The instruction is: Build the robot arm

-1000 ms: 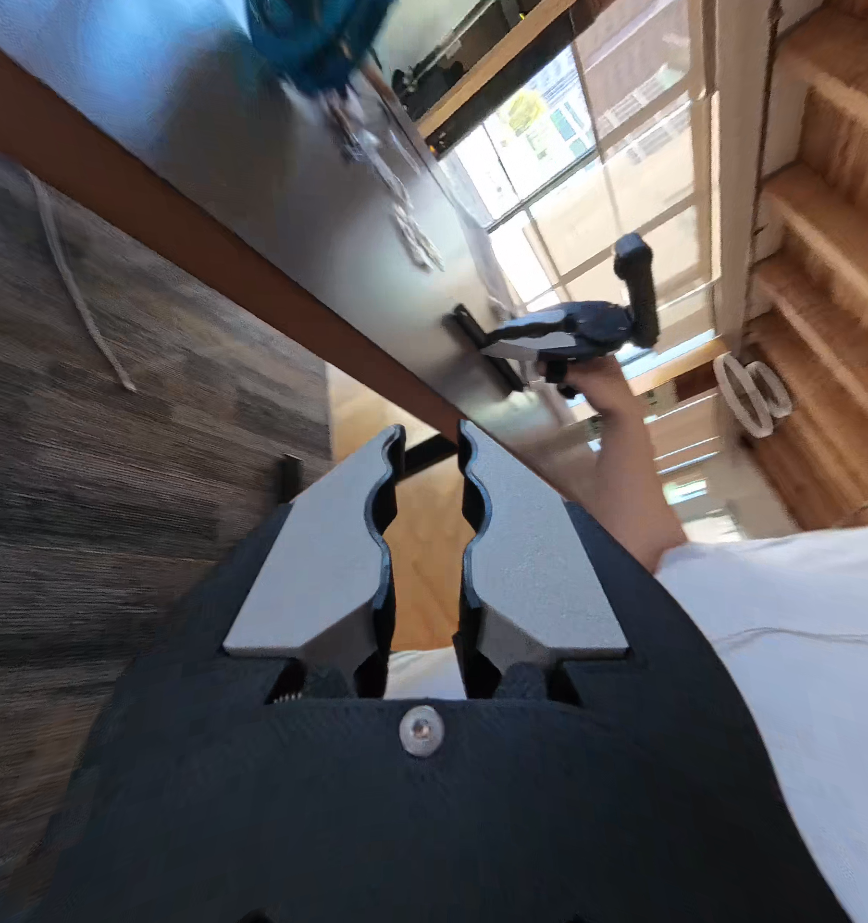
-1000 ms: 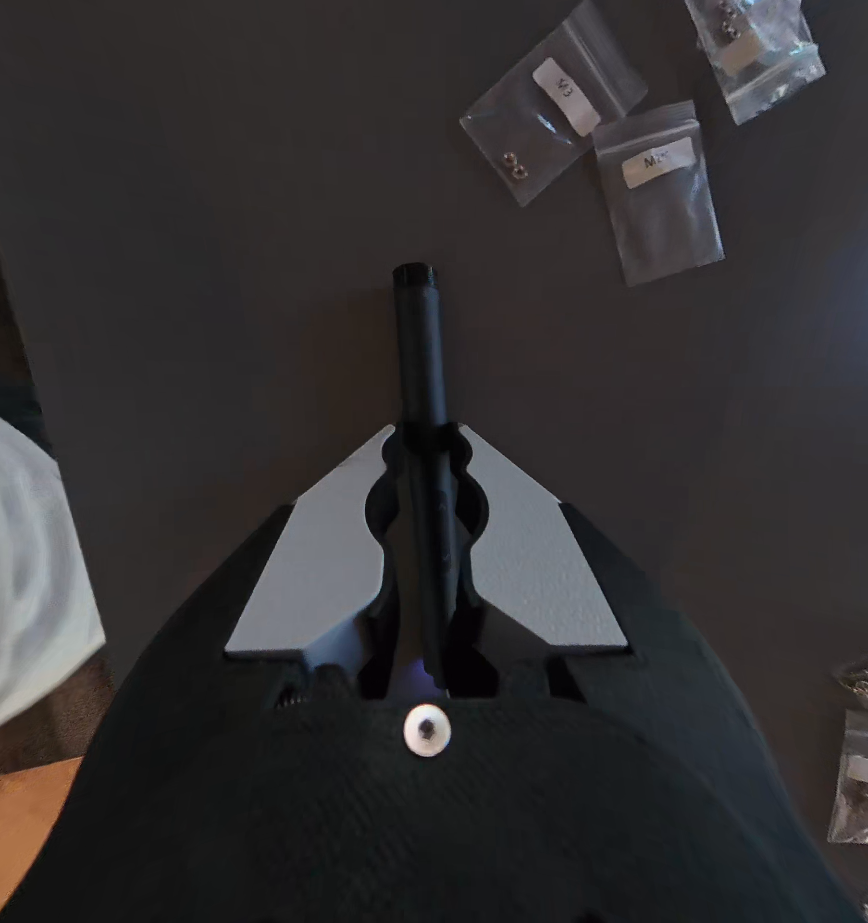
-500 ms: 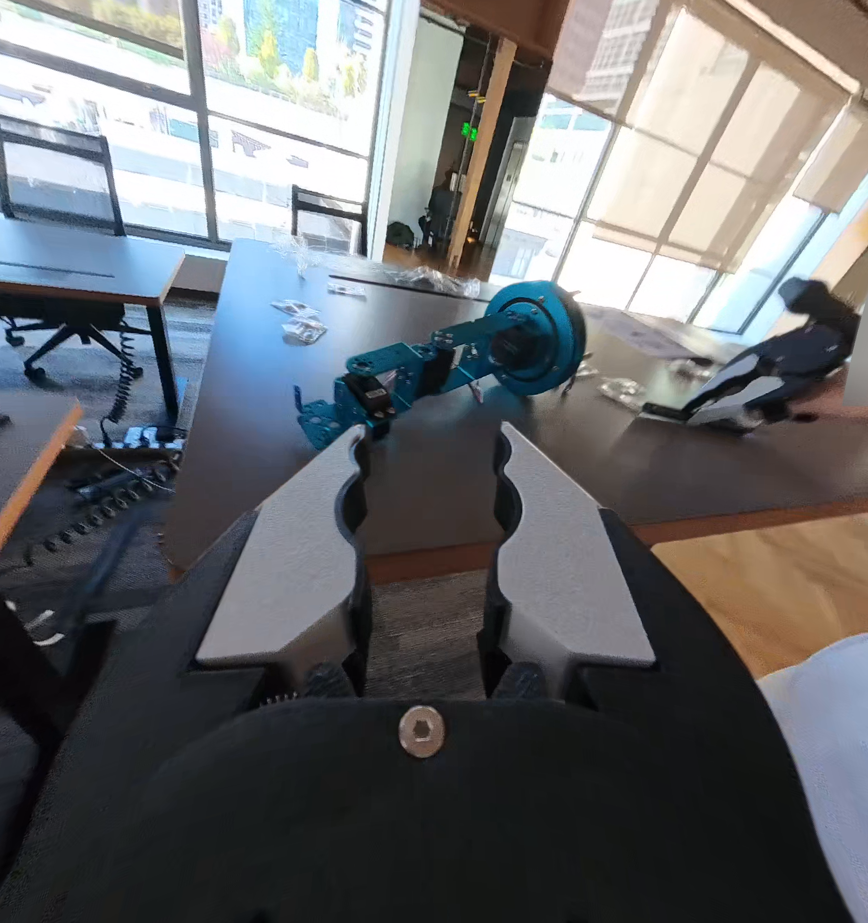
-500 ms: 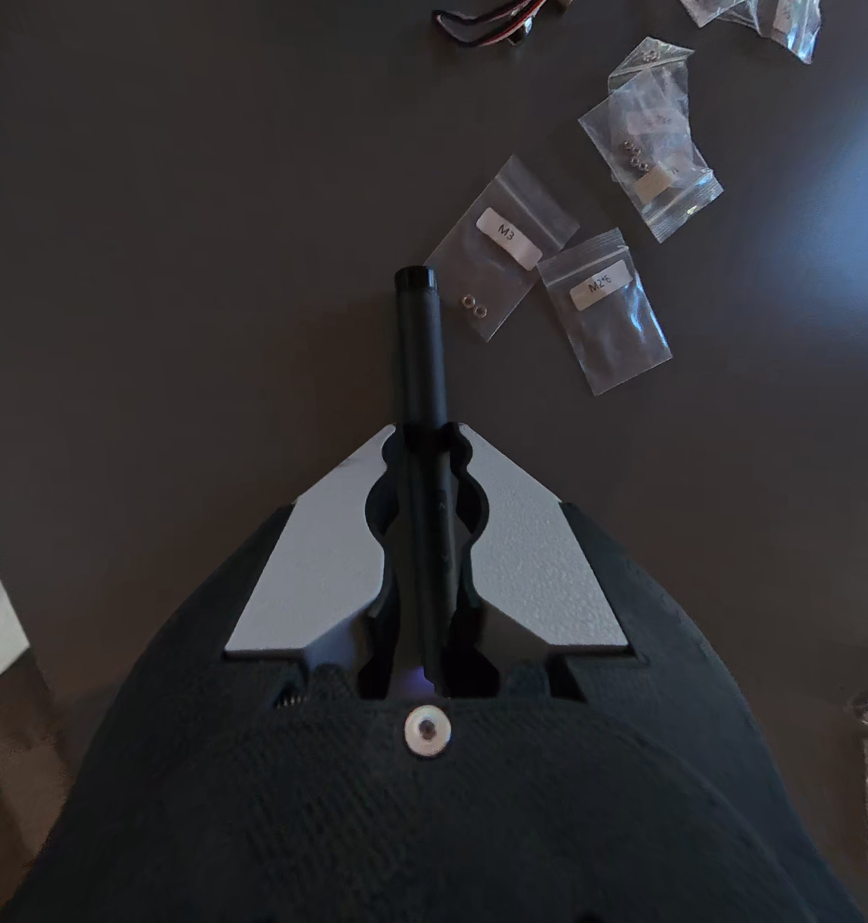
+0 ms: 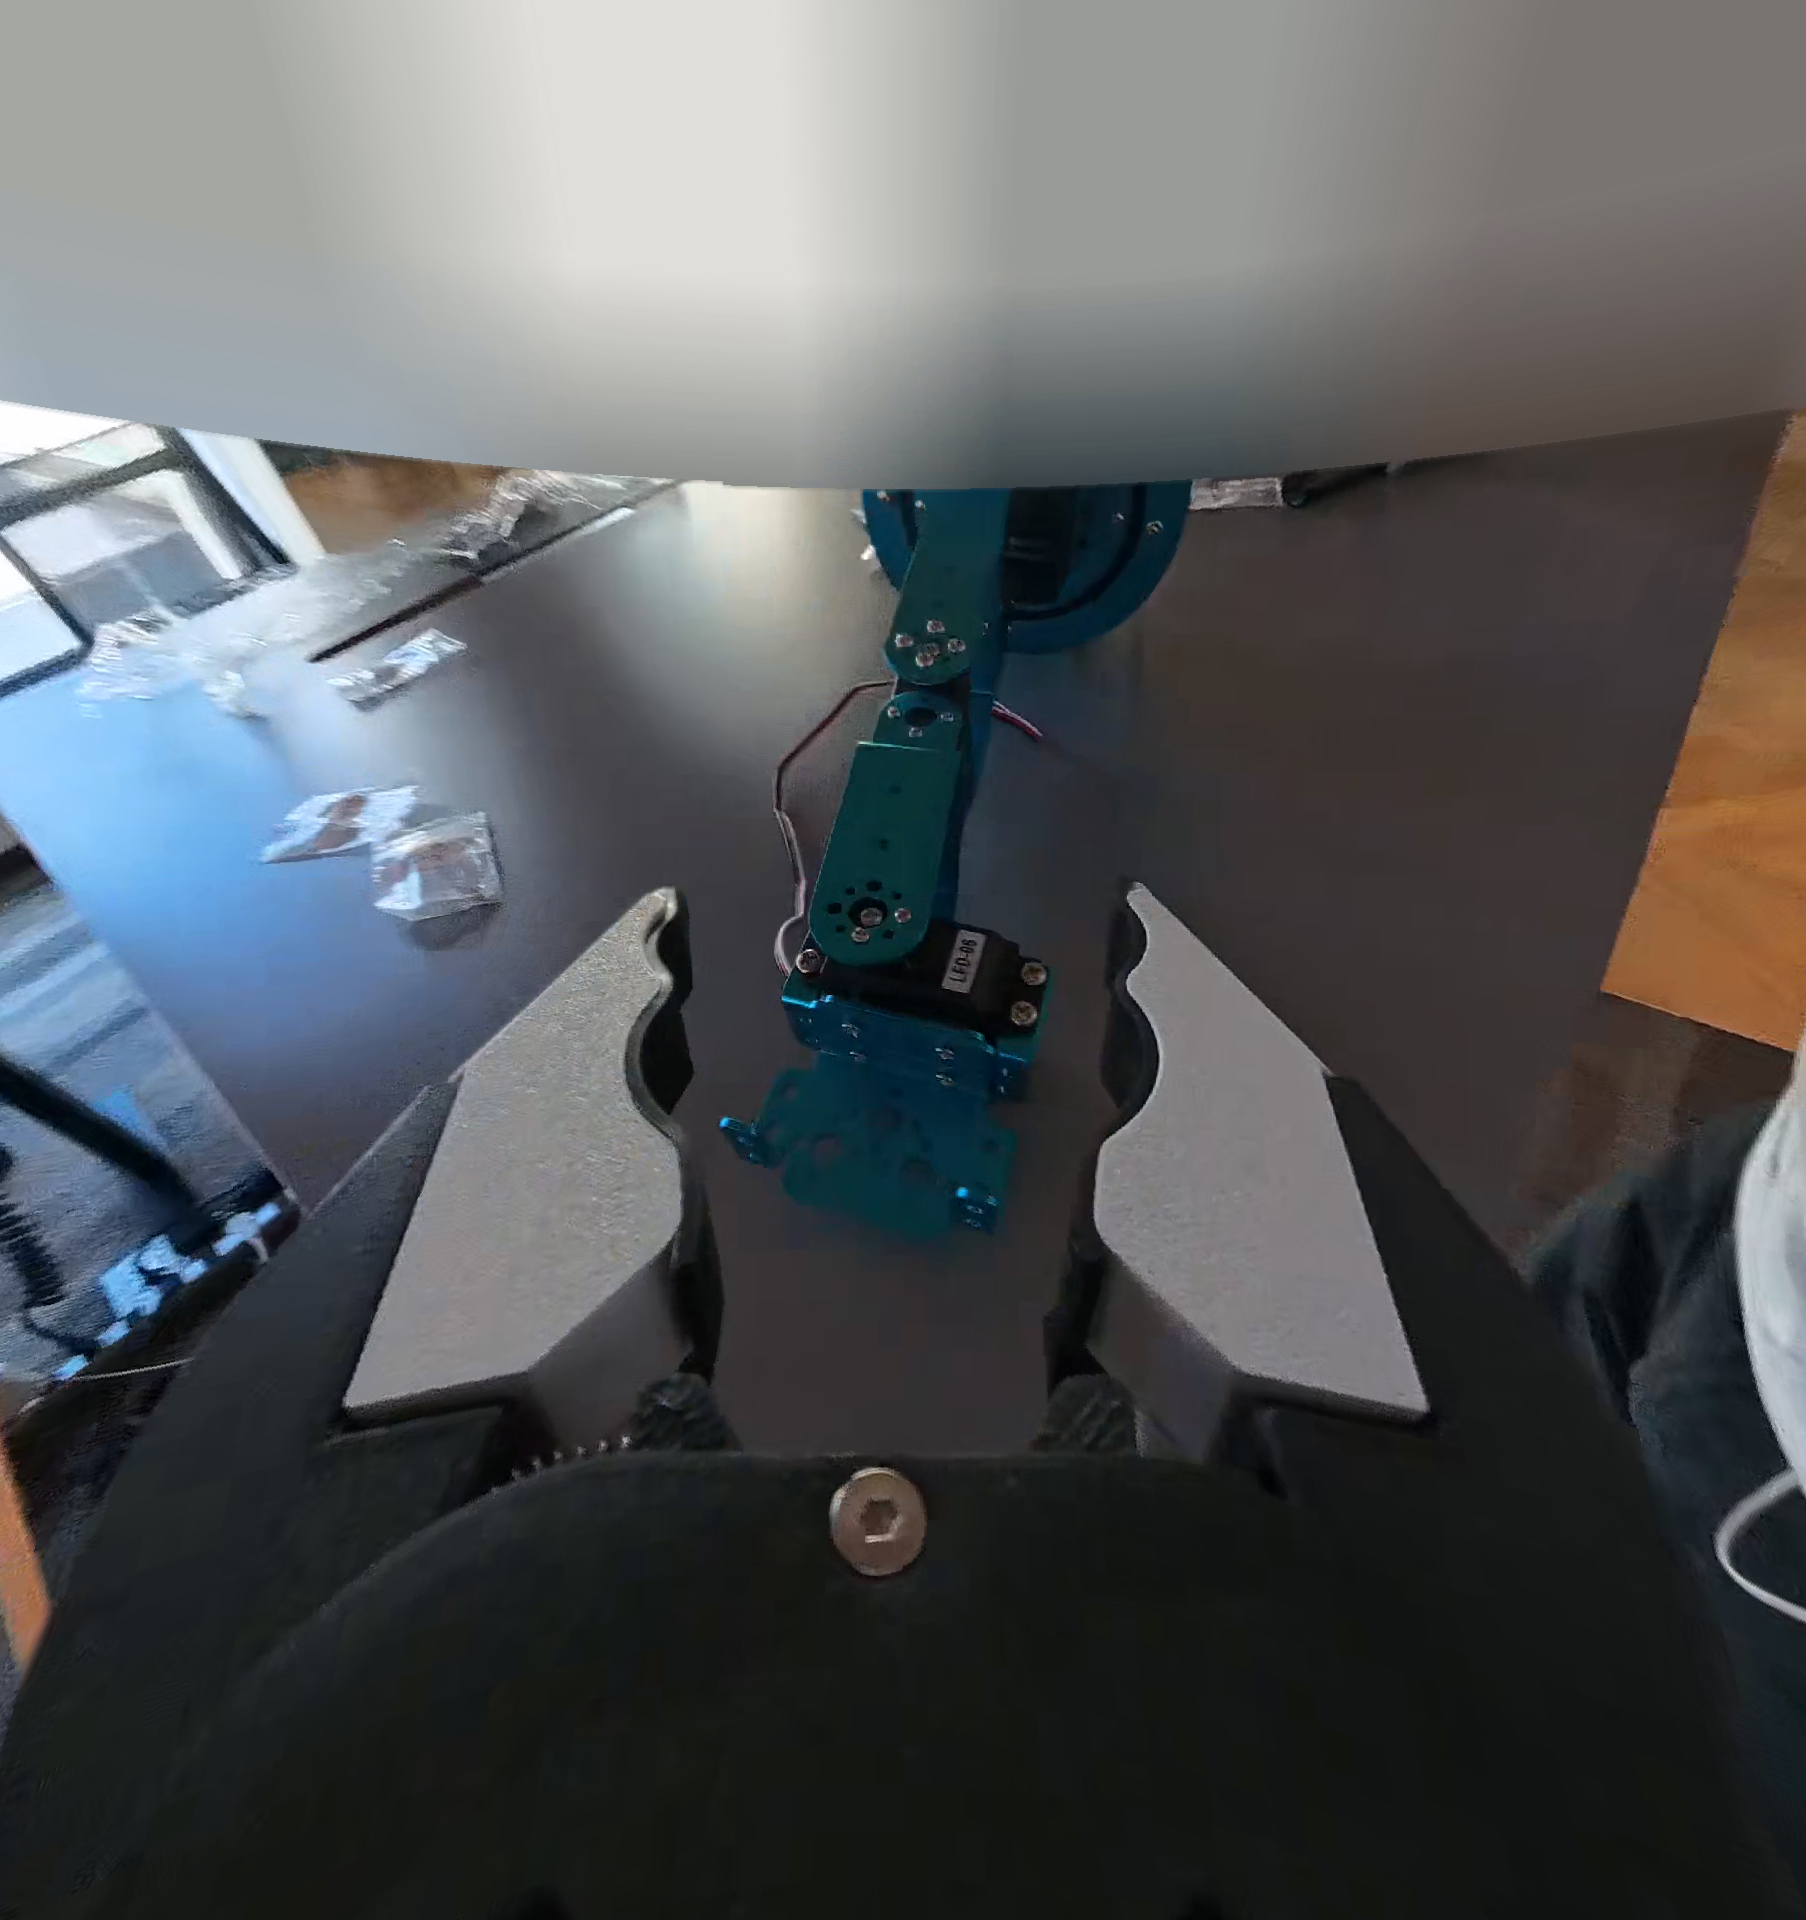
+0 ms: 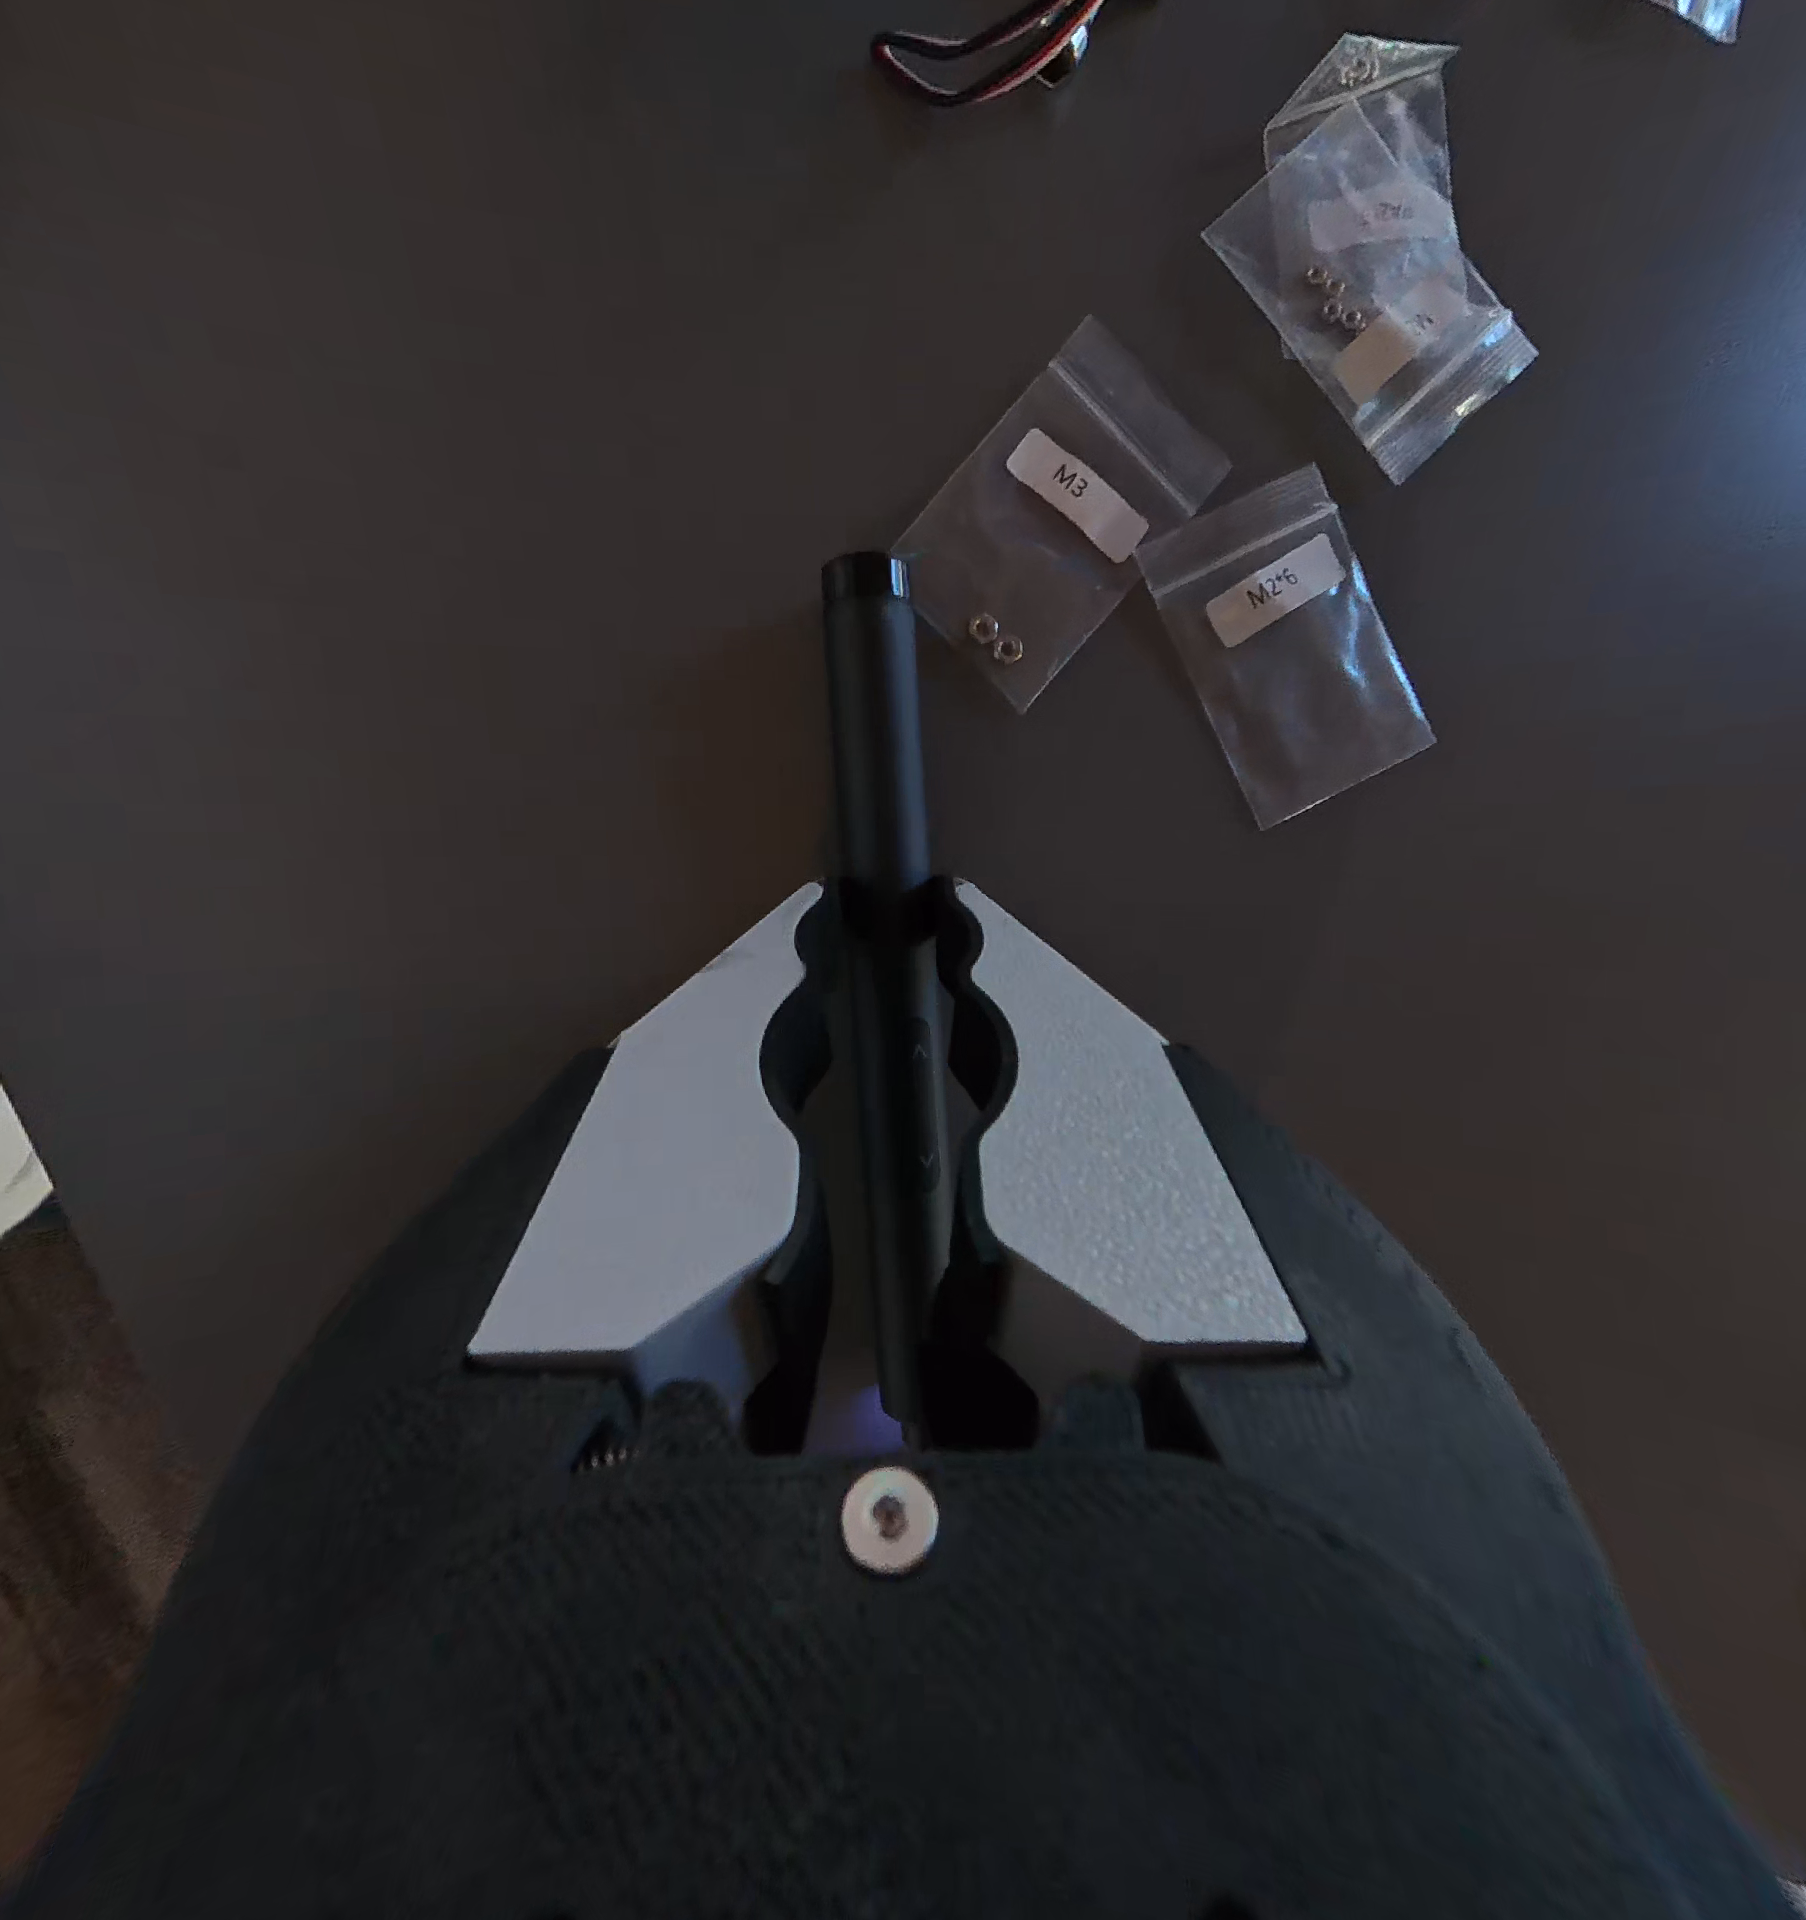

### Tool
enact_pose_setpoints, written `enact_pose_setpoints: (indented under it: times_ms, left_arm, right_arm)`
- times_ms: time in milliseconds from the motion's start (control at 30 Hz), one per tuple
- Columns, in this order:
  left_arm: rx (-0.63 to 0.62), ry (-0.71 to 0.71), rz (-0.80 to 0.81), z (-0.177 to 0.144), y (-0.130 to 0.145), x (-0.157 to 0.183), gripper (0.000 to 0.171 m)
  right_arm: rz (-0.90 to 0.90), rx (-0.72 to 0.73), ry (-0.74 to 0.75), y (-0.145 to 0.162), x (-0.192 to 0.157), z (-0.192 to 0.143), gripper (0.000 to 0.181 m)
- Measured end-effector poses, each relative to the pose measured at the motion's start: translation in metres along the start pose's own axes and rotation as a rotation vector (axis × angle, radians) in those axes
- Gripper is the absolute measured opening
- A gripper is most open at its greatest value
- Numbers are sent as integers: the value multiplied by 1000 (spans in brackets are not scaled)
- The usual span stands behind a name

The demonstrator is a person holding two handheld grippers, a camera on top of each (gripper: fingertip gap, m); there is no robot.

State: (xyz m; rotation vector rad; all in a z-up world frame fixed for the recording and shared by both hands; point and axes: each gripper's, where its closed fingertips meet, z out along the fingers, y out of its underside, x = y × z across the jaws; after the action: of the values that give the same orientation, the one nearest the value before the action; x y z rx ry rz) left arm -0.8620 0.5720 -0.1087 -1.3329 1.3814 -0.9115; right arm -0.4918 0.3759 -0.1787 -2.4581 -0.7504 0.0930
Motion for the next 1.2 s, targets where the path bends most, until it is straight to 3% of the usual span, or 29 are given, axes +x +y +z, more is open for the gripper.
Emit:
enact_pose_setpoints:
  times_ms: [333, 633, 1200]
  left_arm:
    - [-113, 47, -61, -2, 21, -8, 65]
    - [-158, 51, -42, -11, 34, -8, 66]
    - [-134, 100, -113, -9, 49, -8, 67]
  right_arm:
    - [51, 5, -9, -1, 1, 1, 19]
    - [66, 17, -6, -2, 2, 2, 19]
    - [89, 54, 17, -2, 2, 1, 19]
